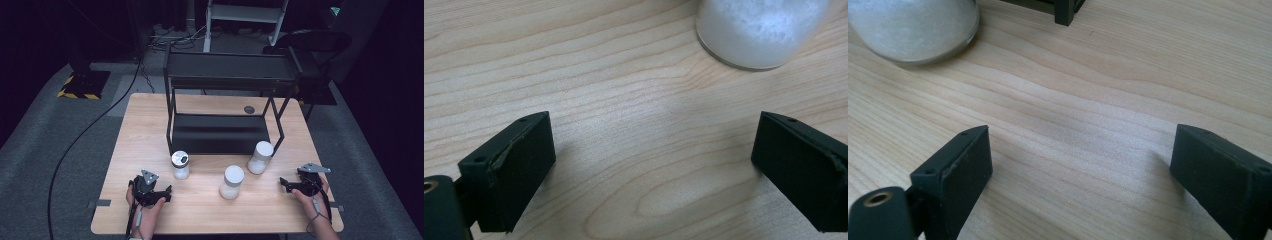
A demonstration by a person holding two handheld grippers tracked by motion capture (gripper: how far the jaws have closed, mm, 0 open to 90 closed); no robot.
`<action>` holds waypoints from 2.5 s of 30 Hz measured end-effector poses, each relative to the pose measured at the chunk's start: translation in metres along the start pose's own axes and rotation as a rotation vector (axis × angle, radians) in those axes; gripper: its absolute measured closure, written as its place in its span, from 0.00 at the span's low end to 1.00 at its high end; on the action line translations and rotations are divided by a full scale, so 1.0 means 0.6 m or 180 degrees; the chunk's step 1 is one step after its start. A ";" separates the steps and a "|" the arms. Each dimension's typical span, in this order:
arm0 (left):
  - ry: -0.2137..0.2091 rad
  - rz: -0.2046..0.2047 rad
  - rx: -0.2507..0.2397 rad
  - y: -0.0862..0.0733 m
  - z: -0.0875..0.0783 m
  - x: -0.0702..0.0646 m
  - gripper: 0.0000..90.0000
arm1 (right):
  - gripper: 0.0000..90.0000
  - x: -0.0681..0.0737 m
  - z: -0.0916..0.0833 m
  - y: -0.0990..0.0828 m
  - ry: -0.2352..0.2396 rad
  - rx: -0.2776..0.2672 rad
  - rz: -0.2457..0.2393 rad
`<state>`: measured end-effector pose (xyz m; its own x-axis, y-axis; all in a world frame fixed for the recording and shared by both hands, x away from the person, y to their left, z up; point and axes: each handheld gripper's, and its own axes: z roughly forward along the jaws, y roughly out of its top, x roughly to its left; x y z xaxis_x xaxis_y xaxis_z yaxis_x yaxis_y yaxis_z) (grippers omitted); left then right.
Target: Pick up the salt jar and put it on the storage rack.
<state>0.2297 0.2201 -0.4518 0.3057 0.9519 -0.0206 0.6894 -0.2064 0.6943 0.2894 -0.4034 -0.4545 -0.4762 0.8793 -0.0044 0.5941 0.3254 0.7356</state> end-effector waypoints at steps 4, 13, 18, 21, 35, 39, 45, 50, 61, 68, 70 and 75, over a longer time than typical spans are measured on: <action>-0.0080 -0.0035 -0.0077 -0.004 -0.001 0.007 0.05 | 0.10 0.000 0.000 0.000 0.0001 0.0000 -0.0001; -0.0127 -0.0126 -0.0392 -0.016 -0.021 0.008 0.05 | 0.10 -0.001 0.001 0.001 0.0006 0.0004 -0.0006; -0.0150 -0.0173 -0.0617 -0.025 -0.033 0.009 0.04 | 0.10 -0.001 0.001 0.002 0.0006 0.0007 -0.0005; -0.0158 -0.0160 -0.0680 -0.027 -0.038 0.007 0.04 | 0.10 -0.001 0.001 0.002 0.0006 0.0007 -0.0004; -0.0210 -0.0078 -0.1063 -0.035 -0.058 -0.007 0.04 | 0.08 -0.002 0.005 0.005 0.0018 0.0011 -0.0020; -0.0234 -0.0058 -0.1227 -0.041 -0.058 -0.010 0.04 | 0.08 -0.002 0.005 0.005 0.0018 0.0011 -0.0021; -0.0267 -0.0013 -0.1298 -0.041 -0.056 -0.013 0.05 | 0.08 -0.002 0.005 0.005 0.0018 0.0011 -0.0021; -0.0286 0.0019 -0.1295 -0.034 -0.050 -0.017 0.05 | 0.08 -0.002 0.005 0.005 0.0017 0.0012 -0.0019; -0.0337 0.0037 -0.1311 -0.015 -0.032 -0.026 0.05 | 0.08 -0.002 0.005 0.005 0.0017 0.0012 -0.0019; -0.0374 0.0040 -0.1300 -0.007 -0.020 -0.029 0.05 | 0.08 -0.002 0.005 0.005 0.0017 0.0010 -0.0021; -0.0387 0.0061 -0.1305 -0.002 -0.015 -0.031 0.05 | 0.08 -0.002 0.005 0.005 0.0017 0.0010 -0.0020; -0.0396 0.0066 -0.1290 0.004 -0.008 -0.035 0.05 | 0.08 -0.002 0.005 0.005 0.0017 0.0011 -0.0019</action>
<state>0.2218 0.2007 -0.4460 0.4108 0.9088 -0.0732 0.3760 -0.0957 0.9217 0.2938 -0.4023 -0.4544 -0.4832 0.8755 -0.0050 0.5934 0.3317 0.7333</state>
